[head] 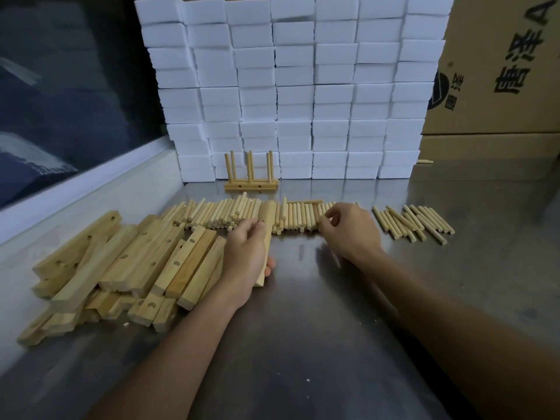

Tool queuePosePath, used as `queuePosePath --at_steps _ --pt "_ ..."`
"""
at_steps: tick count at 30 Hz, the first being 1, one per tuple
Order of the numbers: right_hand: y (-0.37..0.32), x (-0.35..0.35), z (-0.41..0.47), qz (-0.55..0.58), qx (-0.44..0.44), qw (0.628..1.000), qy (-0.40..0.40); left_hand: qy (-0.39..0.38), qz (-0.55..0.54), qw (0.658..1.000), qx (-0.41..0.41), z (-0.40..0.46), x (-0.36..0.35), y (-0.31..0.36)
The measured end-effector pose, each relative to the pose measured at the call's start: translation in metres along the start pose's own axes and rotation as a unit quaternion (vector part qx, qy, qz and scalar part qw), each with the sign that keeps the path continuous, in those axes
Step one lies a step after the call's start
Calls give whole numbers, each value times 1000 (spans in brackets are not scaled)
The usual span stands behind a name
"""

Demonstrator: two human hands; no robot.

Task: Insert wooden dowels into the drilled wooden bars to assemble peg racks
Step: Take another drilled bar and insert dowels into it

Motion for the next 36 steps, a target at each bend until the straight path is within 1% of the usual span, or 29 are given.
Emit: queuePosePath --at_steps 2,5,8,10,12,14,17,19,21,24,27,31,34,36 --pt "-2 -3 17 -3 1 1000 0 -2 -22 1000 2 1 1 -1" --pt "-3 -12 46 -25 1 1000 -15 -10 -14 1000 -15 3 -2 0" --pt "-7 -26 70 -98 9 994 -44 -17 -5 1000 -23 7 -4 -1" --pt "-7 -39 79 -162 4 984 -80 -20 1 999 -26 9 -5 -1" --pt "-6 -51 83 -197 -4 974 -113 -19 4 999 -28 9 -4 -2" --pt "-7 -56 84 -194 -13 974 -120 -19 2 999 -28 10 -5 -2" --pt "-10 -52 85 -171 -18 980 -97 -18 1 999 -28 10 -5 -3" --pt "-12 -48 85 -152 -22 985 -85 -20 2 999 -28 10 -5 -4" --pt "-15 -38 83 -108 -26 992 -62 -23 -1 999 -28 10 -6 -4" --pt "-23 -11 73 17 -15 1000 -2 -24 -10 999 -24 11 -5 -5" --pt "-34 20 53 123 5 992 31 -36 -11 999 -26 10 -7 -4" --pt "-38 47 13 239 -9 971 27 -35 8 999 -38 7 -7 -2" --pt "-37 49 -23 291 -9 957 -13 -42 1 998 -41 4 -9 0" --pt "-33 48 -44 311 0 950 -21 -47 -3 998 -49 1 -10 3"
Point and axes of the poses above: each hand's wrist, its own z-axis towards the middle knuckle, its own x-axis out of the back of the hand, y = z × x, the point moved 10 cm from there along z, towards the middle knuckle, and after that the axes turned 2 degrees about -z, right-handed, at the moved point
